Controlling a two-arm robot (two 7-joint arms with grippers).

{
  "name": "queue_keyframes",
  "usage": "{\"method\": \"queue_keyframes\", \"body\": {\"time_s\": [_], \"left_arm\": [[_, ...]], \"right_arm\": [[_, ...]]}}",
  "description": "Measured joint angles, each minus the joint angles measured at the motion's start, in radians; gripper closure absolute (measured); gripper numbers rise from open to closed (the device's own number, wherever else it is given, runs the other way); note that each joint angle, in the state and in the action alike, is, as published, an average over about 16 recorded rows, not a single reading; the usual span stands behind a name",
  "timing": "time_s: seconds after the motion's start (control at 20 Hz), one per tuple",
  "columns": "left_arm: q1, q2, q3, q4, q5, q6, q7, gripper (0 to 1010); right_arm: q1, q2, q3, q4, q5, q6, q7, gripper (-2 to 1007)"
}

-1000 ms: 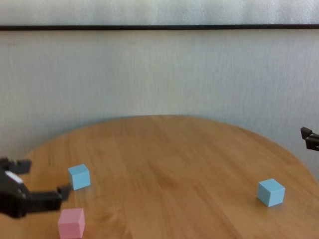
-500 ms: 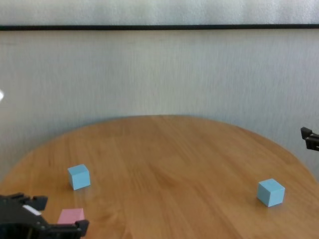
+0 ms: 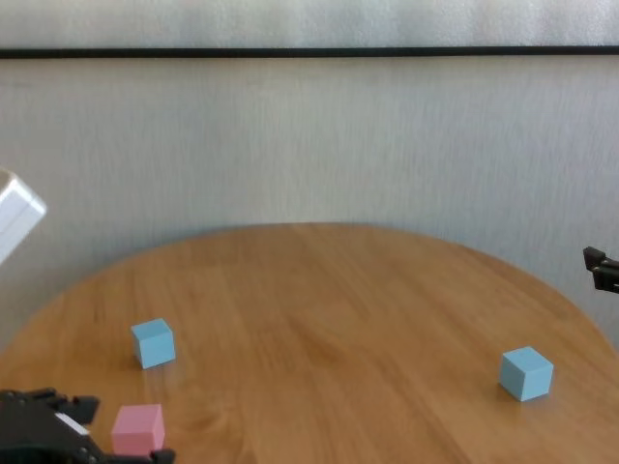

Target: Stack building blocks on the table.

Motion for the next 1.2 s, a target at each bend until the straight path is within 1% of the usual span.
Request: {"method": "queue_keyframes", "body": {"time_s": [0.25,0.45,0.8,1.2], "left_arm": [[-0.016,-0.017,0.004,0.019,0.011,0.032,-0.012,8],[-0.026,-0.032,0.007,0.033,0.023,0.048,-0.018,8],[-0.043,-0.054,0.010,0.063,0.052,0.058,-0.020,8],[-0.063,-0.077,0.007,0.098,0.081,0.058,-0.028,8]], "right_arm": [[0.000,0.000,0.000,0.000,0.000,0.000,0.000,0],[0.000,0.000,0.000,0.000,0.000,0.000,0.000,1],[0.000,0.000,0.000,0.000,0.000,0.000,0.000,0],[0.000,0.000,0.000,0.000,0.000,0.000,0.000,0]]}}
